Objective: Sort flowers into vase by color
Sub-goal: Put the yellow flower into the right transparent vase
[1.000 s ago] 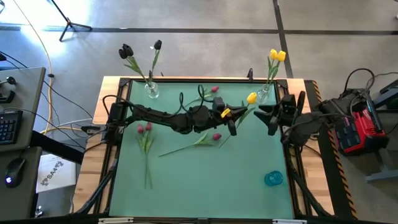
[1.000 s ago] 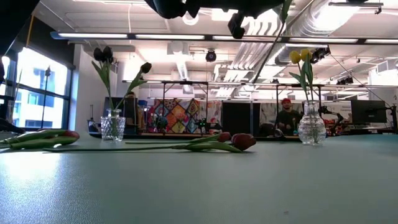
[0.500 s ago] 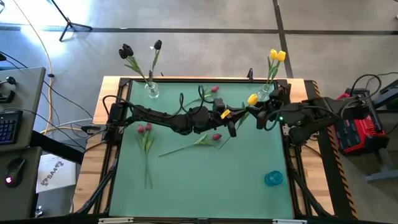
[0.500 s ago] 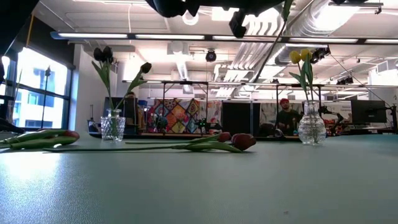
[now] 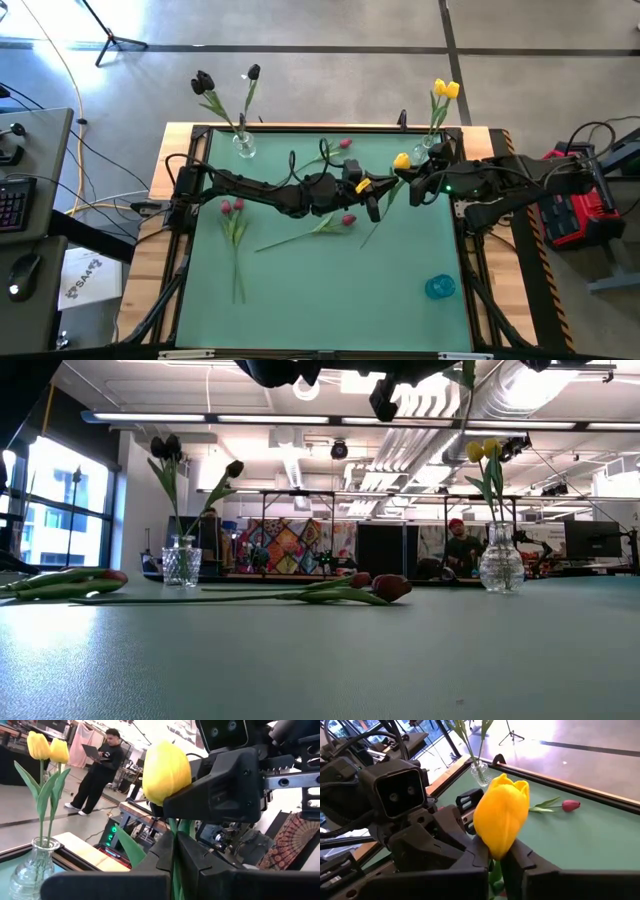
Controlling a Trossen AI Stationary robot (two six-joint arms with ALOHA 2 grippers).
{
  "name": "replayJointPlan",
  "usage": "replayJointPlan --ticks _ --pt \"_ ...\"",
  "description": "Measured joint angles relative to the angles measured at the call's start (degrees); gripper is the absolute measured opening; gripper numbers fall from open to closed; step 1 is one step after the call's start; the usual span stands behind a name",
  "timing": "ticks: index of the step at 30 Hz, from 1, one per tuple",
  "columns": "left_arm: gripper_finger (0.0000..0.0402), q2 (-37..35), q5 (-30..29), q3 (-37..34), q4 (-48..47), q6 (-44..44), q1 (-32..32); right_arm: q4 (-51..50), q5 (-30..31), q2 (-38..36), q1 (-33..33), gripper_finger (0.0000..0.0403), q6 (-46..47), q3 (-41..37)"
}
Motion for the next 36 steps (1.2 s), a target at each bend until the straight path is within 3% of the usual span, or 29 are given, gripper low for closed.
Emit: replayJointPlan --ticks 6,15,24,36 --pt "0.0032 0.0 0.2 0.0 -3.07 -0.22 0.49 -0.57 1.33 -0.04 -0.52 0.001 -2.16 0.0" --pt "0.012 0.0 0.78 0.0 -19.1 -9.58 2.16 -1.6 2.41 -0.04 -8.24 0.0004 -9.15 0.0" --pt "0.0142 -0.02 12.18 0.0 -26.5 -10.59 5.12 -1.99 3.74 -2.56 -20.73 0.0003 -15.97 0.09" --pt "0.0142 -0.02 30.54 0.0 -28.93 -9.1 16.84 3.68 5.69 -4.98 -36.51 0.0003 -26.01 0.09"
